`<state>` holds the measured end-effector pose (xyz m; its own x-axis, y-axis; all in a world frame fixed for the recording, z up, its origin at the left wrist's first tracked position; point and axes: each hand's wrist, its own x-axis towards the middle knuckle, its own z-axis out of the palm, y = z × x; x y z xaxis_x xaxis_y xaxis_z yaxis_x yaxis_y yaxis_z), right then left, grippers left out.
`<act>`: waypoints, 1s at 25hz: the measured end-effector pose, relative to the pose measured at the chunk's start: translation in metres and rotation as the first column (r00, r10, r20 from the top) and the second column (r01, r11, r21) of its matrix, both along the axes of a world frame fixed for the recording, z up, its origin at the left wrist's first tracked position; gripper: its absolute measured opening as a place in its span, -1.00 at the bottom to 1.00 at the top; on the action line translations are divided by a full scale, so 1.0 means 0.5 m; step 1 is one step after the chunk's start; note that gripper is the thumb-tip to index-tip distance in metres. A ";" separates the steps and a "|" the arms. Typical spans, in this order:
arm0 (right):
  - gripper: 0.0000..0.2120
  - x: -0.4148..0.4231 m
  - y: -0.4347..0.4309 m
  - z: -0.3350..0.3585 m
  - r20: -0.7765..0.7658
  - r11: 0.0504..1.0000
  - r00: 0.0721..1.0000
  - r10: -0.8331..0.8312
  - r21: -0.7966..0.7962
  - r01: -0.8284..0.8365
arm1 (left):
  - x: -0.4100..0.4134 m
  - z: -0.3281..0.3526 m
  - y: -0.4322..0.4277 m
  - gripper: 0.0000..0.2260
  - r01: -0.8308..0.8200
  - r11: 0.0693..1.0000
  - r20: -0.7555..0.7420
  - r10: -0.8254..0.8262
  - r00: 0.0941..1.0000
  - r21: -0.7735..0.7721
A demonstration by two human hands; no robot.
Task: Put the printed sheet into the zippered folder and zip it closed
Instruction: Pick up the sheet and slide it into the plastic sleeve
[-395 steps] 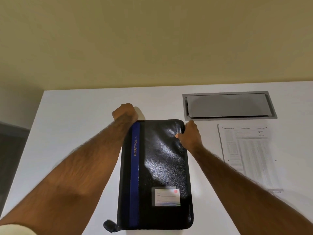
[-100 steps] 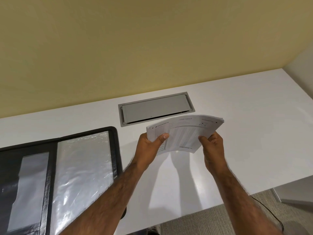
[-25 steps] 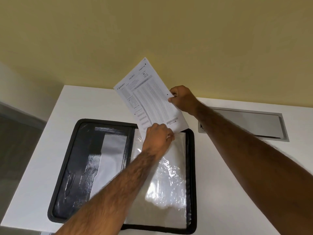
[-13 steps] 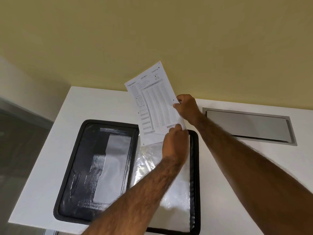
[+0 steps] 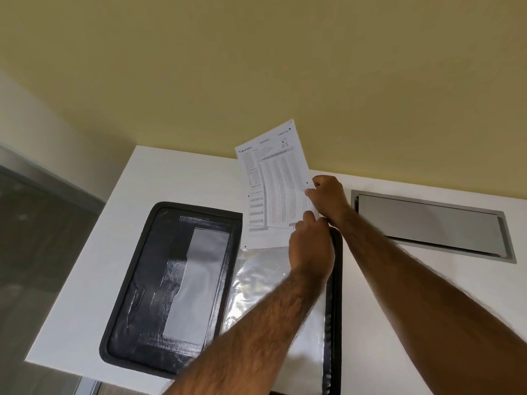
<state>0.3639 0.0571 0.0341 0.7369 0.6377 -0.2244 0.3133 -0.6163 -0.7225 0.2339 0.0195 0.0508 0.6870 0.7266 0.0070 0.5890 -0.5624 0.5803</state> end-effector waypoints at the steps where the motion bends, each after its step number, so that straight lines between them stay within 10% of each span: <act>1: -0.53 0.001 -0.007 -0.001 -0.034 1.000 0.999 -0.008 -0.017 0.008 | 0.003 -0.003 0.005 -0.86 -0.014 1.000 0.003 0.014 1.000 -0.005; 8: -0.95 0.016 -0.063 -0.015 -0.431 0.988 0.902 0.020 -0.128 -0.083 | 0.017 -0.024 0.036 -0.79 0.002 0.971 -0.005 -0.003 1.000 -0.240; 10: -0.80 0.020 -0.075 -0.028 -0.503 0.985 0.865 -0.009 -0.152 -0.079 | 0.010 -0.034 0.053 -0.76 0.037 0.950 -0.025 -0.048 0.999 -0.310; 14: -0.86 0.023 -0.096 -0.043 -0.612 0.990 0.790 -0.047 -0.132 -0.044 | -0.002 -0.066 0.186 -0.75 0.115 0.993 -0.120 -0.116 0.986 -0.017; 17: -0.89 0.016 -0.105 -0.050 -0.645 0.995 0.763 -0.052 -0.101 -0.018 | 0.035 -0.091 0.317 -0.52 0.231 0.970 -0.282 -0.242 0.928 -0.072; 25: -0.72 -0.028 -0.187 -0.077 -0.850 0.894 0.457 -0.263 -0.037 0.447 | 0.109 -0.151 0.391 -0.52 0.346 0.927 -0.461 -0.372 0.805 -0.145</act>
